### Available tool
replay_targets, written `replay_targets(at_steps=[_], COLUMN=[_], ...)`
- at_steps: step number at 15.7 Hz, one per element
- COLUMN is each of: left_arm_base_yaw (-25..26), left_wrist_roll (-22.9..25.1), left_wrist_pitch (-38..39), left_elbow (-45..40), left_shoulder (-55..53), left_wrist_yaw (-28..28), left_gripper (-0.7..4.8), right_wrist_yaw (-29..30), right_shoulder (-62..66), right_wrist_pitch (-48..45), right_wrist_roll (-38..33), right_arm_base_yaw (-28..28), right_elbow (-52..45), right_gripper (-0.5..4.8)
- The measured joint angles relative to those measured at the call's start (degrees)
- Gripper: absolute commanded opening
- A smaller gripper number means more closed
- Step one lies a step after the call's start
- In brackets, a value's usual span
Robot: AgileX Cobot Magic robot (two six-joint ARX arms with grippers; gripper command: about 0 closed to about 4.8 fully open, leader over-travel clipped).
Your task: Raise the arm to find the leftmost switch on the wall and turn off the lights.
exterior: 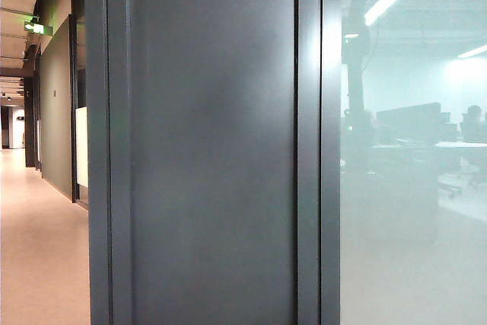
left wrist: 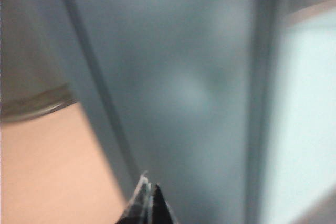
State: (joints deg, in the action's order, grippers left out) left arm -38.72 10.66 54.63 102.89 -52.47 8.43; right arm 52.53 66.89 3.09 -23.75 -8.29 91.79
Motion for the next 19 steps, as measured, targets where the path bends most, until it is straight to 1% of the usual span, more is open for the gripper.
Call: replay_targets(at_steps=[2, 4, 5, 6, 7, 8, 9, 11, 12, 13, 15, 17, 19], left_arm_base_yaw=[0.0, 0.0, 0.0, 0.0, 0.0, 0.0, 0.0, 0.0, 0.0, 0.0, 0.0, -0.3, -0.3], left_wrist_roll=[0.0, -0.3, -1.4, -2.8, -4.3, -5.4, -6.2, -8.2, -9.7, -10.8, -11.6, -11.6, -11.6], left_wrist_pitch=[2.5, 7.5, 10.3, 12.6, 15.1, 15.7, 16.2, 16.3, 14.4, 10.8, 7.0, 6.7, 1.9], left_elbow=[0.1, 0.1, 0.0, -0.1, -1.7, -4.1, -7.1, -14.1, -18.9, -24.6, -35.0, -42.5, -48.6], left_shoulder=[5.4, 9.4, 11.0, 13.1, 16.7, 19.4, 22.2, 29.8, 33.7, 37.0, 43.1, 45.5, 46.5], left_wrist_yaw=[-8.5, -9.3, -9.4, -9.4, -9.4, -9.4, -9.6, -9.9, -9.4, -9.0, -8.9, -8.3, -10.7], left_gripper=[-0.06, -0.05, -0.06, -0.06, -0.06, -0.05, -0.06, -0.06, -0.06, -0.06, -0.06, -0.06, -0.06], right_wrist_yaw=[0.0, 0.0, -0.5, -2.2, -5.0, -7.2, -8.7, -12.6, -16.1, -19.1, -20.7, -20.7, -20.6], right_shoulder=[-1.8, -4.1, -5.4, -6.9, -9.7, -12.1, -14.8, -22.5, -26.3, -29.9, -35.3, -40.9, -44.7], right_wrist_pitch=[3.7, 9.7, 13.1, 17.8, 24.7, 29.4, 31.7, 33.1, 33.2, 32.6, 31.8, 29.8, 25.0], right_wrist_roll=[1.6, 5.6, 7.4, 9.9, 13.7, 16.6, 18.3, 19.1, 19.2, 19.2, 19.1, 19.0, 18.9], right_arm_base_yaw=[0.0, 0.0, 0.0, 0.0, 0.0, 0.0, 0.0, 0.0, 0.0, 0.0, 0.0, 0.0, 0.0], right_elbow=[0.0, 0.0, 0.0, 0.0, 0.0, -0.3, -1.8, -8.3, -11.5, -15.2, -23.0, -30.4, -37.3], right_gripper=[-0.01, -0.01, -0.01, -0.01, -0.01, -0.01, -0.01, -0.01, -0.01, -0.01, -0.01, -0.01, -0.01])
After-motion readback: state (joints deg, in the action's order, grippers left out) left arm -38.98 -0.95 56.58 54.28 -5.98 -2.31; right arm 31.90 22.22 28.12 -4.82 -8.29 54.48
